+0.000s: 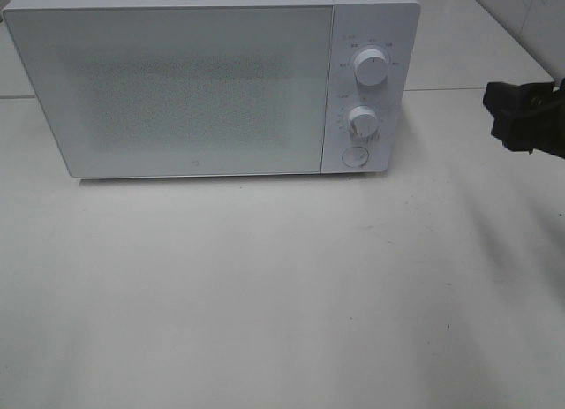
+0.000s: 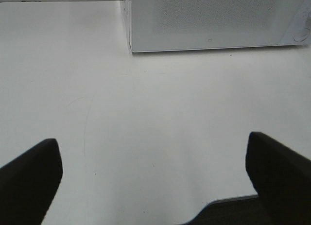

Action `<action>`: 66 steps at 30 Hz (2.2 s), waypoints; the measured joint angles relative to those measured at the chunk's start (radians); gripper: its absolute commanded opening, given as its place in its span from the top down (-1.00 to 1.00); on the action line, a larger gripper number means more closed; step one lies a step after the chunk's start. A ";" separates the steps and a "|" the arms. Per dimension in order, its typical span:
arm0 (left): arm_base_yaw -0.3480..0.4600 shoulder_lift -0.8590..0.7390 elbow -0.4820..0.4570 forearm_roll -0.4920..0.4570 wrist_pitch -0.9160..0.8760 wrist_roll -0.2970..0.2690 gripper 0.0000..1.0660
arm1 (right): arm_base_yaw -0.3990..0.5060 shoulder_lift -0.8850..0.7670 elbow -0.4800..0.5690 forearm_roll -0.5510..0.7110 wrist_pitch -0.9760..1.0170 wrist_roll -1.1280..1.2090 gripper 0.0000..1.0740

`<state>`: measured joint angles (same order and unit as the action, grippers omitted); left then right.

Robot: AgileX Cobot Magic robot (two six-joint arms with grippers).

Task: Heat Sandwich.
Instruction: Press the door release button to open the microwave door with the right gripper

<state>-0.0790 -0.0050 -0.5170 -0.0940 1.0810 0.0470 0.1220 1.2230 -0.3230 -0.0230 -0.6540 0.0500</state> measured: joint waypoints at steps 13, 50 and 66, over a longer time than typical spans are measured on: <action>0.000 0.000 0.000 0.000 0.000 0.000 -0.82 | 0.193 0.242 0.013 0.423 -0.220 -0.285 -0.41; 0.000 0.000 0.000 0.000 0.000 0.000 -0.82 | 0.604 0.536 -0.021 0.681 -0.449 0.058 -0.36; 0.000 0.000 0.000 0.000 0.000 0.000 -0.82 | 0.604 0.536 -0.021 0.717 -0.465 0.950 0.05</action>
<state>-0.0790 -0.0050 -0.5170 -0.0940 1.0810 0.0470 0.7260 1.7590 -0.3440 0.6940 -1.1190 1.0000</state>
